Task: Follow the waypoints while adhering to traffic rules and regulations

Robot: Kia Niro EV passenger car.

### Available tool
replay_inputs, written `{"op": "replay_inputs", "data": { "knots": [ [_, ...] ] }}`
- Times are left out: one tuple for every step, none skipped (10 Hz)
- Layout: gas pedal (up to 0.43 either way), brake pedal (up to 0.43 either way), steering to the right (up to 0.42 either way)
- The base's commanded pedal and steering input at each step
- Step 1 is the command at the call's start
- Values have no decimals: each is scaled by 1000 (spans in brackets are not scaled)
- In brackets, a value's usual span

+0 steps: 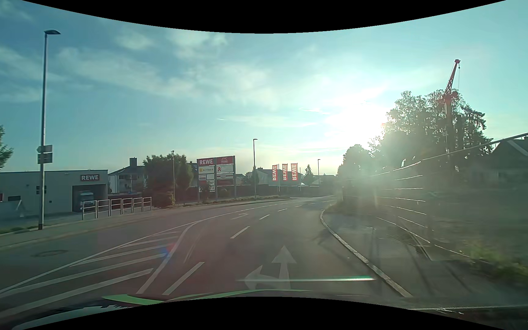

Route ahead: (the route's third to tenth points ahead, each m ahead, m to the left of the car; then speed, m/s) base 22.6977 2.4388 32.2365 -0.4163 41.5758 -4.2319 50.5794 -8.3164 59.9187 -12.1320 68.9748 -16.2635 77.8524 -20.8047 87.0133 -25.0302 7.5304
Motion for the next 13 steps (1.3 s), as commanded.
{"op": "replay_inputs", "data": {
  "knots": [
    [39, 0, 18],
    [39, 0, 19],
    [28, 0, 22],
    [28, 0, 26],
    [28, 0, 28],
    [28, 0, 29],
    [28, 0, 31],
    [28, 0, 34],
    [28, 0, 36],
    [28, 0, 39],
    [28, 0, 41],
    [28, 0, 43],
    [28, 0, 44]
  ]
}}
